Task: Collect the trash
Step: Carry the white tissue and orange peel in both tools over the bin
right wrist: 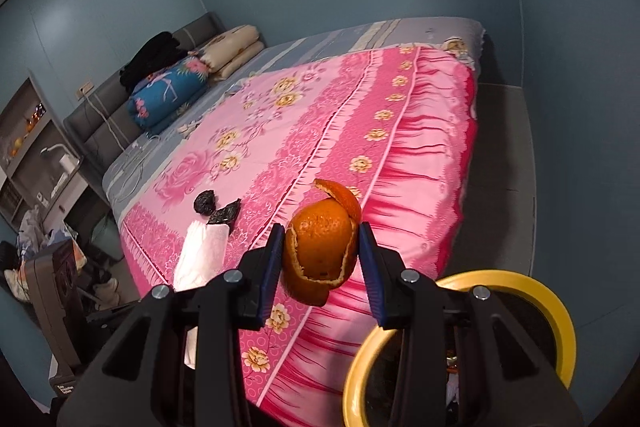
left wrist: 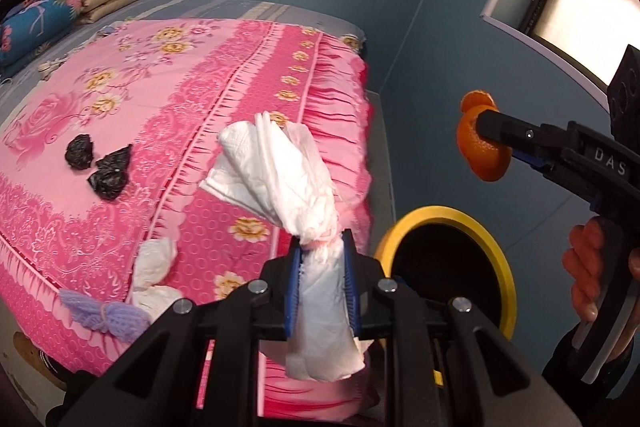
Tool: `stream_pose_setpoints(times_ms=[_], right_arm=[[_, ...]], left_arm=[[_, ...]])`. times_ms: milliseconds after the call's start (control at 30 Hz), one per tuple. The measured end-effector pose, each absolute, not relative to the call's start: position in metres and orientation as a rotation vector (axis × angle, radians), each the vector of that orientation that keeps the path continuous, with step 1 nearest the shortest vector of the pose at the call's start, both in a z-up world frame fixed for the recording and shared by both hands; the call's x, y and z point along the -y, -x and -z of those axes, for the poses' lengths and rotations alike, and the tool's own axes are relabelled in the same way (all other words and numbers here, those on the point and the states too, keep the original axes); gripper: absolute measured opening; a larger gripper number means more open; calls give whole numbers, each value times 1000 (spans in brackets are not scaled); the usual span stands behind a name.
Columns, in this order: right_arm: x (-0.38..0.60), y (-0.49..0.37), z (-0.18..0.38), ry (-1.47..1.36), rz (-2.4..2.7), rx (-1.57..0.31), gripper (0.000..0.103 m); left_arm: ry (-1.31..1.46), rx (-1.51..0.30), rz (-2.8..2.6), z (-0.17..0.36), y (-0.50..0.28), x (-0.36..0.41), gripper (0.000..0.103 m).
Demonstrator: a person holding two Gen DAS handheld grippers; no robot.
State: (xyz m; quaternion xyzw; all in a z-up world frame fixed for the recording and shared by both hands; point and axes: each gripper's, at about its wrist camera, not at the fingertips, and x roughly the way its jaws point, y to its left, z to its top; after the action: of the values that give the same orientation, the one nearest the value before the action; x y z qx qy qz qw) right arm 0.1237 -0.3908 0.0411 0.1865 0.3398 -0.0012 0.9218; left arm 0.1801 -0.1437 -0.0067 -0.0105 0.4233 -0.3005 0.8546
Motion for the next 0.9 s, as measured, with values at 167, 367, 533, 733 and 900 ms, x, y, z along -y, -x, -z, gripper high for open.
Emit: stream_pose_setpoints(times_ms=[167, 367, 533, 733, 900], right_arm=[[413, -101, -44, -408, 39, -657, 36], [436, -72, -47, -429, 89, -621, 36], [456, -54, -40, -462, 124, -622, 36], [475, -41, -30, -498, 159, -626, 37], [488, -34, -23, -527, 167, -618, 37]], left_arm=[[24, -896, 717, 5, -162, 174, 18], [5, -904, 768, 6, -150, 199, 18], [-6, -938, 787, 16, -144, 214, 18], [-53, -940, 812, 17, -131, 236, 18], [-80, -952, 835, 20, -119, 252, 18]])
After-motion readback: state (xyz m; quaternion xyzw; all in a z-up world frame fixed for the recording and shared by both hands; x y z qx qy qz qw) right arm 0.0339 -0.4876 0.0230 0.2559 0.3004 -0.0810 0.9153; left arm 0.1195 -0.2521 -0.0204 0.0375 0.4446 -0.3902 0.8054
